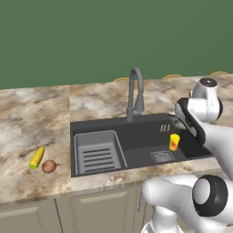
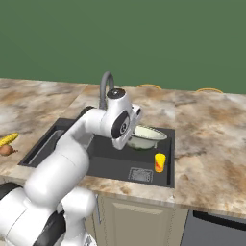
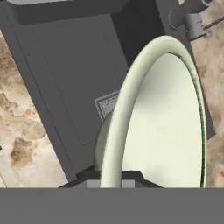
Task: Remove the onion and corn from the sink. Then move the bowl and cup from the counter to the sink for washing.
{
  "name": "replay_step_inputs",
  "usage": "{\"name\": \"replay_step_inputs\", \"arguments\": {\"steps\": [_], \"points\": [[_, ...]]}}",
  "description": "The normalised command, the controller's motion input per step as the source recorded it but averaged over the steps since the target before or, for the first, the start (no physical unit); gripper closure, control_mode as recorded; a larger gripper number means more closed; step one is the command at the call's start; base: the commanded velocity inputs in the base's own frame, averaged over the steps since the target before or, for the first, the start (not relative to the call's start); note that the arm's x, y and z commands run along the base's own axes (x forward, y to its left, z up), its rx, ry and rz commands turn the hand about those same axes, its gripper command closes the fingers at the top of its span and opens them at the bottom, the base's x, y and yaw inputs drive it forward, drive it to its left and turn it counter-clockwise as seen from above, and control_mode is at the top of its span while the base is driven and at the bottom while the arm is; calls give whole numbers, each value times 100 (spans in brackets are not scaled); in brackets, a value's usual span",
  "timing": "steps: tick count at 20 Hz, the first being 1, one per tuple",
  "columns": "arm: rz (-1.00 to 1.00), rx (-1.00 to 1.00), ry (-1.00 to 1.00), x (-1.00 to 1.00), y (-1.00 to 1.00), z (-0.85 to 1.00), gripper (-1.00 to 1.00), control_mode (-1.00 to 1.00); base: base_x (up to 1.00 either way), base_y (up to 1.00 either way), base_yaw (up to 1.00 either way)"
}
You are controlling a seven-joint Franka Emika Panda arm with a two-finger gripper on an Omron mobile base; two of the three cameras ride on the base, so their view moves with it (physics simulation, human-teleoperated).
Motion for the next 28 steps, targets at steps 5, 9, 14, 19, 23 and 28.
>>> {"name": "replay_step_inputs", "arguments": {"steps": [5, 9, 14, 19, 23, 28], "points": [[8, 19, 18, 13, 16, -2, 100, -100, 0, 0, 0], [9, 13, 2, 9, 19, 0, 100, -100, 0, 0, 0], [10, 9, 3, 7, 20, -3, 100, -100, 0, 0, 0], [9, 0, 0, 3, 12, -12, 100, -100, 0, 0, 0], [7, 0, 0, 10, 8, -14, 100, -100, 0, 0, 0], [5, 0, -1, 1, 2, -19, 100, -100, 0, 0, 0]]}}
